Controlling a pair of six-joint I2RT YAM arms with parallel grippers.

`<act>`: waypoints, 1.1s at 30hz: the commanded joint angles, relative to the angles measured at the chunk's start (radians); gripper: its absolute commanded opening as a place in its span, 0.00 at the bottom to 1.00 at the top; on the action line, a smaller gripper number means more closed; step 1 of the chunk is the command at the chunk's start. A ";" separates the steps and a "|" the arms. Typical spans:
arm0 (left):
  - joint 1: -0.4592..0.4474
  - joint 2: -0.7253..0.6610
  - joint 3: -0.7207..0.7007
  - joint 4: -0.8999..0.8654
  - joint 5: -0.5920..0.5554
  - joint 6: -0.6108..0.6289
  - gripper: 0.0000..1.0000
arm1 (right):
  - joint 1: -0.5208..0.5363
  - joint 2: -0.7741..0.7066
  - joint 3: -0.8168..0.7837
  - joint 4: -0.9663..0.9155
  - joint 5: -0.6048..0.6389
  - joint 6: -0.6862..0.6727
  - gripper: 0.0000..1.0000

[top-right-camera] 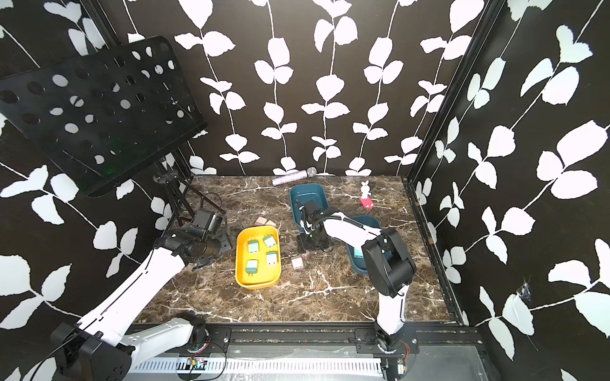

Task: Place the plugs by color into the storage box
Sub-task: Move the storage box to the center of the board, then pick up the plug from the center of the board.

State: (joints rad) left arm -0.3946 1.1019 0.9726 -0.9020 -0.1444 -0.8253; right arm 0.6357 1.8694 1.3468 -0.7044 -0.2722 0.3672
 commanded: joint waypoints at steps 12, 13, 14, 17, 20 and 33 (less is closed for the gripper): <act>0.014 0.159 -0.154 0.135 0.125 0.057 0.70 | 0.018 0.115 0.076 0.013 -0.021 -0.059 0.69; 0.019 0.170 -0.155 0.120 0.111 0.053 0.69 | 0.019 0.121 0.081 0.010 -0.021 -0.064 0.68; 0.023 0.177 -0.154 0.086 0.075 0.044 0.68 | 0.021 0.124 0.083 0.009 -0.018 -0.068 0.67; 0.064 0.171 -0.154 -0.012 -0.022 0.021 0.67 | 0.022 0.125 0.089 0.005 -0.015 -0.073 0.63; 0.179 0.151 -0.170 -0.071 -0.026 0.013 0.66 | 0.023 0.122 0.085 0.005 -0.012 -0.072 0.59; 0.546 0.052 -0.070 -0.160 -0.055 0.134 0.67 | 0.028 0.107 0.071 0.015 -0.006 -0.054 0.34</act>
State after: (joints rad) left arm 0.1440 1.1408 0.8665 -1.0401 -0.2317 -0.7483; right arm 0.6548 1.9873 1.4128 -0.6868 -0.2844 0.3122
